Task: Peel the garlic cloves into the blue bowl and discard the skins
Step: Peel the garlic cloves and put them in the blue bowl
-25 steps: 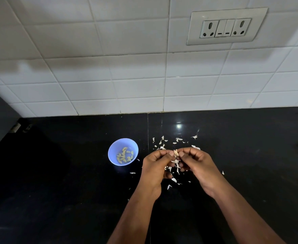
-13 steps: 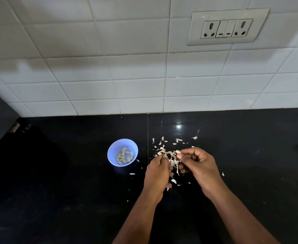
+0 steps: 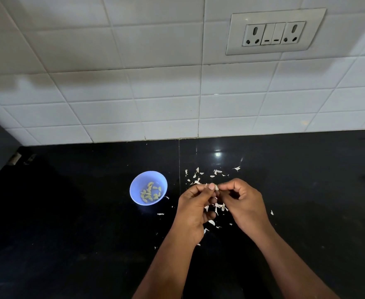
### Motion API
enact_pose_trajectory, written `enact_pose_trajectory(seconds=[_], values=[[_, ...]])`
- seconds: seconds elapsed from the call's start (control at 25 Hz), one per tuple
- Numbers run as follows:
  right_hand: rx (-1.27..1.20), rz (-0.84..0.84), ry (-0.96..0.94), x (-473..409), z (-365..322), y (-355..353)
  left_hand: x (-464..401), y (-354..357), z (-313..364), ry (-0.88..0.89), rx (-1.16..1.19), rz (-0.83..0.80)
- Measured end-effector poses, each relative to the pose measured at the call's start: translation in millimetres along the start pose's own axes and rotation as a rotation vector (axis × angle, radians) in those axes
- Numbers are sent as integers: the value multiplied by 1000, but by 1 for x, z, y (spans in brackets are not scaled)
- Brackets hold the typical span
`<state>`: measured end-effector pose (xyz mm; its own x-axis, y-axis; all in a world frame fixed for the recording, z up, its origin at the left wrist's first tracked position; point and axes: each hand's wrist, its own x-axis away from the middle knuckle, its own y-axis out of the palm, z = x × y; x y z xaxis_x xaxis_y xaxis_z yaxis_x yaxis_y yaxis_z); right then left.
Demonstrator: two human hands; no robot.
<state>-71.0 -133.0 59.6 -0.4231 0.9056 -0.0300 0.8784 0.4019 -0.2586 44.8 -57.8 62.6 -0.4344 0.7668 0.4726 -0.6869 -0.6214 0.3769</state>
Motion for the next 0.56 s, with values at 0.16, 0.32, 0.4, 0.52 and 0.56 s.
enact_pose_trajectory(seconds=[0.16, 0.32, 0.4, 0.52, 0.56], values=[[-36, 30, 5, 0, -2, 3, 0, 3, -5, -8, 111, 10], [-43, -23, 42, 6, 2, 6, -1, 4, -4, 101, -96, 69], [-123, -34, 123, 6, 4, 9, -3, 2, -5, 125, -206, 79], [-234, -6, 242, 1, 5, 15, -5, 3, -11, 113, -307, 61], [-288, 8, 286, -1, 5, 16, -4, 4, -13, 109, -331, 61]])
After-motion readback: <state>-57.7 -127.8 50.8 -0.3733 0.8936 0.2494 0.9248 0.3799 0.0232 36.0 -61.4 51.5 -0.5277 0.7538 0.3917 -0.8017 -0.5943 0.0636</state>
